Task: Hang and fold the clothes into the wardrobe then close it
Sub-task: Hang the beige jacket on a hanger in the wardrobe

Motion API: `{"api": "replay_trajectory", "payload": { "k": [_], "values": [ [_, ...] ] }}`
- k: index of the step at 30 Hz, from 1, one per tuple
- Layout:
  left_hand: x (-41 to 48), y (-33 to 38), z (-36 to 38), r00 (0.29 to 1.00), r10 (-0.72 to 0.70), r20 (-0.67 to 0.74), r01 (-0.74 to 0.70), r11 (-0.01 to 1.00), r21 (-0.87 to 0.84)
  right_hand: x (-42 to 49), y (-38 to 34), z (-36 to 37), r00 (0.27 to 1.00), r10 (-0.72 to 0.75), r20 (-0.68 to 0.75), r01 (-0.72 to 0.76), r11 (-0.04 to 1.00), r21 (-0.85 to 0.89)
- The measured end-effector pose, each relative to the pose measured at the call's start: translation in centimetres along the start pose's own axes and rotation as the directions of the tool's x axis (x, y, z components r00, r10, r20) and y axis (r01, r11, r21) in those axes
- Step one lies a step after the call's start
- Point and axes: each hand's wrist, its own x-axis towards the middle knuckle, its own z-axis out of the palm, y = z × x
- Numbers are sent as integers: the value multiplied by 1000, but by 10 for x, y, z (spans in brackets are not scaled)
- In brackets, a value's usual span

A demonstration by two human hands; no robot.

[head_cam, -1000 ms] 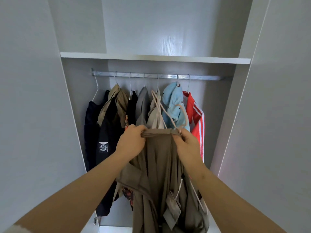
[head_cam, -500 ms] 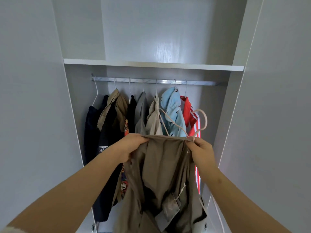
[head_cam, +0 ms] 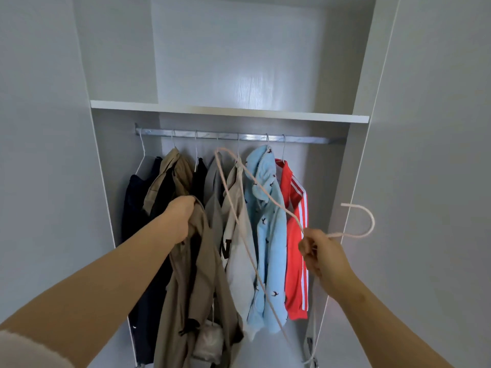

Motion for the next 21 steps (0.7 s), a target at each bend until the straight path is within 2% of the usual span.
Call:
{"api": "replay_trajectory", "payload": {
  "k": [3, 5, 9, 12, 17, 21],
  "values": [
    [10, 5, -6, 998, 33, -48, -32, 999, 18, -1, -1, -9, 991, 51, 125, -47, 998, -33],
    [14, 4, -9, 997, 67, -46, -67, 998, 16, -1, 2, -12, 983, 97, 156, -83, 992, -91],
    [19, -1, -14, 944, 283, -172, -277, 959, 62, 0, 8, -18, 975, 161, 152, -130, 972, -196],
    [17, -6, -13, 900, 379, -214, -356, 924, 139, 0, 12, -20, 962, 201, 184, -153, 957, -246],
    [0, -20, -7, 909, 406, -93, -356, 874, 332, 3, 13, -18, 939, 271, 213, -202, 933, -298],
    [-16, -41, 9, 908, 392, 146, -416, 813, 408, 4, 16, 0, 909, 318, 270, -206, 905, -373]
  ]
}}
